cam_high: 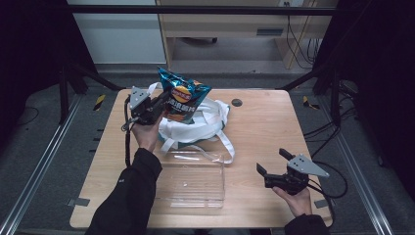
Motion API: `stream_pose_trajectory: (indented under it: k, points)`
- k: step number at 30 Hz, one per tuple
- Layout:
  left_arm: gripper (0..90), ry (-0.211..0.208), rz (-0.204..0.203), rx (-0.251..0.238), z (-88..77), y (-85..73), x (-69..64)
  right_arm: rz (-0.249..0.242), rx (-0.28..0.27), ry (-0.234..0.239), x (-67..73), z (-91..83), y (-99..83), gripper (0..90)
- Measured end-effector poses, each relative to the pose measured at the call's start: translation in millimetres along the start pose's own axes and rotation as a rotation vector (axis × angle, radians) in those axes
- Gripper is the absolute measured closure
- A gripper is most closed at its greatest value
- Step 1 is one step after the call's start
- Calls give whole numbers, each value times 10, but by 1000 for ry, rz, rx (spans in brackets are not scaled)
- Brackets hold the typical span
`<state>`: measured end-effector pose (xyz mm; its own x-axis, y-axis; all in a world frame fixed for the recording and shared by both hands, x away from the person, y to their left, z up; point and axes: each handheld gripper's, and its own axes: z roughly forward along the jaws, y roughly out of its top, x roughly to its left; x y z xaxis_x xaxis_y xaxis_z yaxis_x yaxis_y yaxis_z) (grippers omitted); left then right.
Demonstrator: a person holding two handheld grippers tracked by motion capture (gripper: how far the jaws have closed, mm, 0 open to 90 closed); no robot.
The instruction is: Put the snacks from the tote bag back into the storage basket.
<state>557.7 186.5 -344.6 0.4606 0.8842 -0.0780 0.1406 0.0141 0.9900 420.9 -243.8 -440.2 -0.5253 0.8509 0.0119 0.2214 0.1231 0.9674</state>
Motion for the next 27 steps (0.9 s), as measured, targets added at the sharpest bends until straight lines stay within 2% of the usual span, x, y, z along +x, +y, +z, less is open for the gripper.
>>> stream_pose_trajectory:
  k: [1,8,12,14,27]
  points:
    - [900,6,10,-9,-34,9,-4,-3,0,1,1,3,1,31]
    - [900,22,7,-31,-246,31,-41,-7,-2,3,8,6,4,31]
    - [900,14,2,-52,-373,77,-87,-6,-1,4,11,6,2,31]
    - [900,11,12,-64,-435,107,-132,-11,3,3,12,7,-1,31]
    - [900,-31,15,-111,-716,169,-413,-6,3,-2,6,-11,-1,32]
